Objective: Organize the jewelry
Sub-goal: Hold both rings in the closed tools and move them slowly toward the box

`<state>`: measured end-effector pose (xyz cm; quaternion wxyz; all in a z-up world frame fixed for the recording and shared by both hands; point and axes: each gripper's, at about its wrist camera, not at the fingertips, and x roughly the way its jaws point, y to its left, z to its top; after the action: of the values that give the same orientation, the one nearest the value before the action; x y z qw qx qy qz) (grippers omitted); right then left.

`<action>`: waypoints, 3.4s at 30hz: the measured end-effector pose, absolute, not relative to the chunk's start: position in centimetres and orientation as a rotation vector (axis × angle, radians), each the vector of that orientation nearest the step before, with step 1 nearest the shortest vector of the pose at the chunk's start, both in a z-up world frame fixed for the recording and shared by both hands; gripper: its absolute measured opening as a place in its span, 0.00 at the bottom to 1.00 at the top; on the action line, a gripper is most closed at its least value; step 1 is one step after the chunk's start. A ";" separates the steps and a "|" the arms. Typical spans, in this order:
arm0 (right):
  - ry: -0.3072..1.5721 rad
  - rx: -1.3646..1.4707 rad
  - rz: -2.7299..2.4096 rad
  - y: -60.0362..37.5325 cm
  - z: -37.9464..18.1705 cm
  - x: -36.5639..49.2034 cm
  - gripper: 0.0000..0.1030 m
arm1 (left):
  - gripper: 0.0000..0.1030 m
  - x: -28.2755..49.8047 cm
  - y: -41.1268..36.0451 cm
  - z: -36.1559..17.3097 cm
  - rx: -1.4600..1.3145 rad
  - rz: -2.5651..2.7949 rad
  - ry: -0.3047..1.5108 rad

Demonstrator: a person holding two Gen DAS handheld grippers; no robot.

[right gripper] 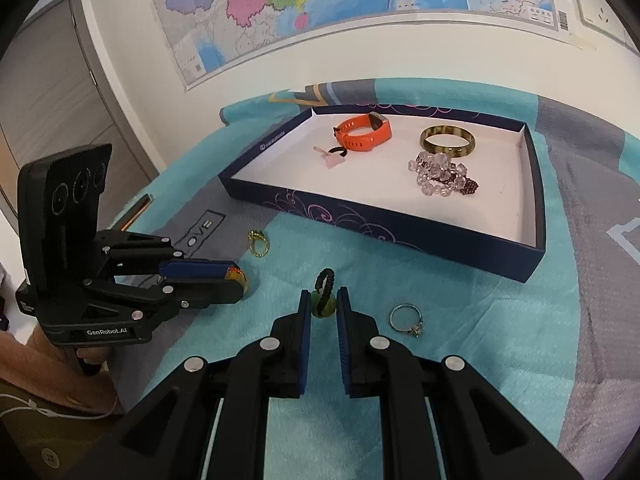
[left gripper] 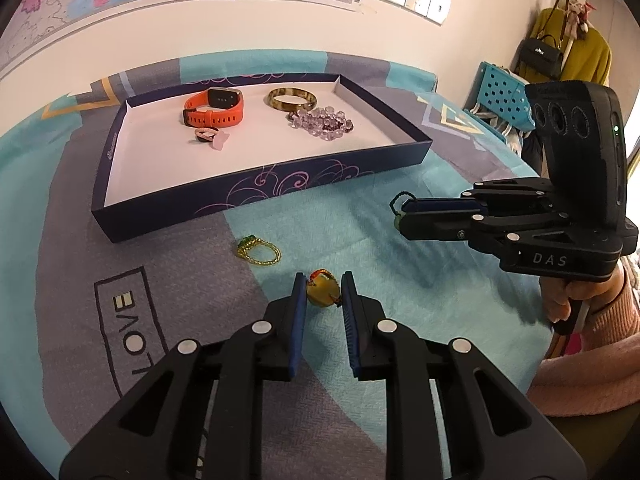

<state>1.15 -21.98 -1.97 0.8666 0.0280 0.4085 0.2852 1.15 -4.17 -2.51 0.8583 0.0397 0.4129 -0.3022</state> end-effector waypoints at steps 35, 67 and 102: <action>0.812 0.102 0.617 -21.8 -0.9 2.4 0.11 | 0.17 2.7 -2.9 -0.4 -0.025 -0.610 0.800; 0.809 0.114 0.623 -21.9 -0.7 2.2 0.11 | 0.17 3.0 -2.7 0.0 -0.043 -0.600 0.791; 0.767 0.114 0.626 -22.5 0.9 3.5 0.11 | 0.17 3.4 -2.6 0.9 -0.051 -0.585 0.770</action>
<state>3.46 -22.46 0.90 0.8783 0.0546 0.3680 0.3004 3.39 -2.64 0.87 0.8850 -0.0244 0.3703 -0.2811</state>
